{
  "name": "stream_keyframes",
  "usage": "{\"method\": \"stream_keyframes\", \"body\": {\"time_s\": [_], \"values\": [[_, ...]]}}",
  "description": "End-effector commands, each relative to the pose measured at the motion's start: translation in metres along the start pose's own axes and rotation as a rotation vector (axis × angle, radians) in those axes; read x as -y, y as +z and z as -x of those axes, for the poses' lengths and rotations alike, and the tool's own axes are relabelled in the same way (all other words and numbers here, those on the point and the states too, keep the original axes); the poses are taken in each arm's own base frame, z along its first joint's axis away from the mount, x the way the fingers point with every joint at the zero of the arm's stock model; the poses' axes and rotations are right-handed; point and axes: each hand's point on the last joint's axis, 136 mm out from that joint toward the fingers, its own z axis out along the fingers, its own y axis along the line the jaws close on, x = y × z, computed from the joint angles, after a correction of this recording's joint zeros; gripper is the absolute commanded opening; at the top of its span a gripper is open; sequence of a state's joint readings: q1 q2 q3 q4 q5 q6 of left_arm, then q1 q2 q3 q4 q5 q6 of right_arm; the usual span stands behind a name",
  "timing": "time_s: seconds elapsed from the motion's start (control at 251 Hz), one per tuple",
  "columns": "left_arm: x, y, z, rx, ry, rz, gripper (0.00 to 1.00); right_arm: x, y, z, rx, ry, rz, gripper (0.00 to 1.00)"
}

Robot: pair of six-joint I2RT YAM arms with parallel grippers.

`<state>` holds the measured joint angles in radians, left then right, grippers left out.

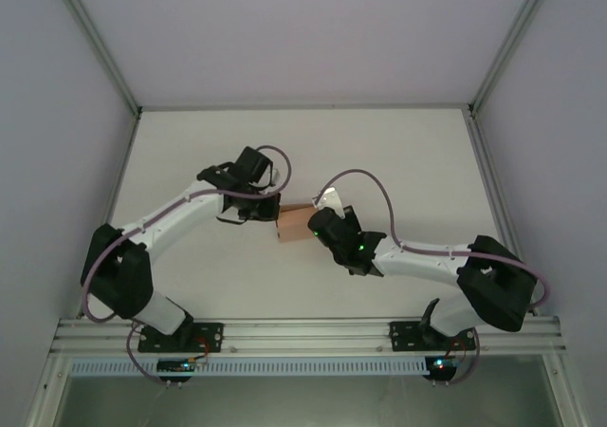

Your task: Assemble paper box

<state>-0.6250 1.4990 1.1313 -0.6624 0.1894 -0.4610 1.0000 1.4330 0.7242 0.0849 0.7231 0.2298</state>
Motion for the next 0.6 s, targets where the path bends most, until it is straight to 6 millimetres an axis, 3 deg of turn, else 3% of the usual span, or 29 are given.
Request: {"method": "stream_keyframes", "body": {"time_s": [0.0,0.279,0.595], "values": [[-0.013,0.033,-0.047,-0.102,-0.065,0.048,0.0,-0.009,0.005,-0.048,-0.13,-0.088,0.038,0.0],[-0.01,0.053,-0.073,-0.083,0.026,0.207,0.0,-0.01,0.005,-0.051,-0.119,-0.046,0.037,0.0],[-0.036,0.079,-0.117,-0.112,0.056,0.276,0.0,-0.012,0.001,-0.049,-0.14,0.027,0.135,0.02]]}}
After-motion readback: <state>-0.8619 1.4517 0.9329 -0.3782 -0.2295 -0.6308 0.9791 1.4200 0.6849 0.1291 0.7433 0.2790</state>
